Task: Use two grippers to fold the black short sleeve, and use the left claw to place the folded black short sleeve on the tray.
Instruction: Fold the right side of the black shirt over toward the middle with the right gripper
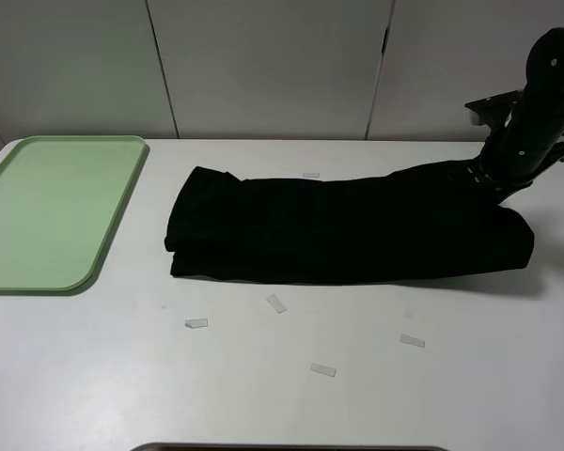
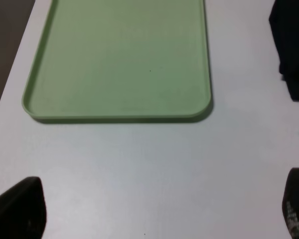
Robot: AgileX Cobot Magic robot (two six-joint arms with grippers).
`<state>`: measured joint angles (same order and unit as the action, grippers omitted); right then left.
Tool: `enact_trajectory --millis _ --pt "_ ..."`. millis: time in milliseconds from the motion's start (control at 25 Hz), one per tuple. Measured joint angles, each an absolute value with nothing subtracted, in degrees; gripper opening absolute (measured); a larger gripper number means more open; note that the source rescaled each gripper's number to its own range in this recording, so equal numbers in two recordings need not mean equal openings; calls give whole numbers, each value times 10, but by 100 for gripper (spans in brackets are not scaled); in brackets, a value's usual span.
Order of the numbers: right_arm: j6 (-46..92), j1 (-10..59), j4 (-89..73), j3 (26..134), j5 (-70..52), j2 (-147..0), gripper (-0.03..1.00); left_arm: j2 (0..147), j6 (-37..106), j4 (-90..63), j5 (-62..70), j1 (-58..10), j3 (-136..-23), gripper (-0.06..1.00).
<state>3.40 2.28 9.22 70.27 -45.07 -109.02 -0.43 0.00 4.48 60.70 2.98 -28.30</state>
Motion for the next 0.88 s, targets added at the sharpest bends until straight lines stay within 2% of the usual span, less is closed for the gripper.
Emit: enact_trajectory --millis 520,880 --pt "29 22 204 888 -682 -1077 6 -4 0 45 607 30 -283 94" --pt "34 22 228 906 -697 -1075 6 -4 0 45 607 30 -283 94"
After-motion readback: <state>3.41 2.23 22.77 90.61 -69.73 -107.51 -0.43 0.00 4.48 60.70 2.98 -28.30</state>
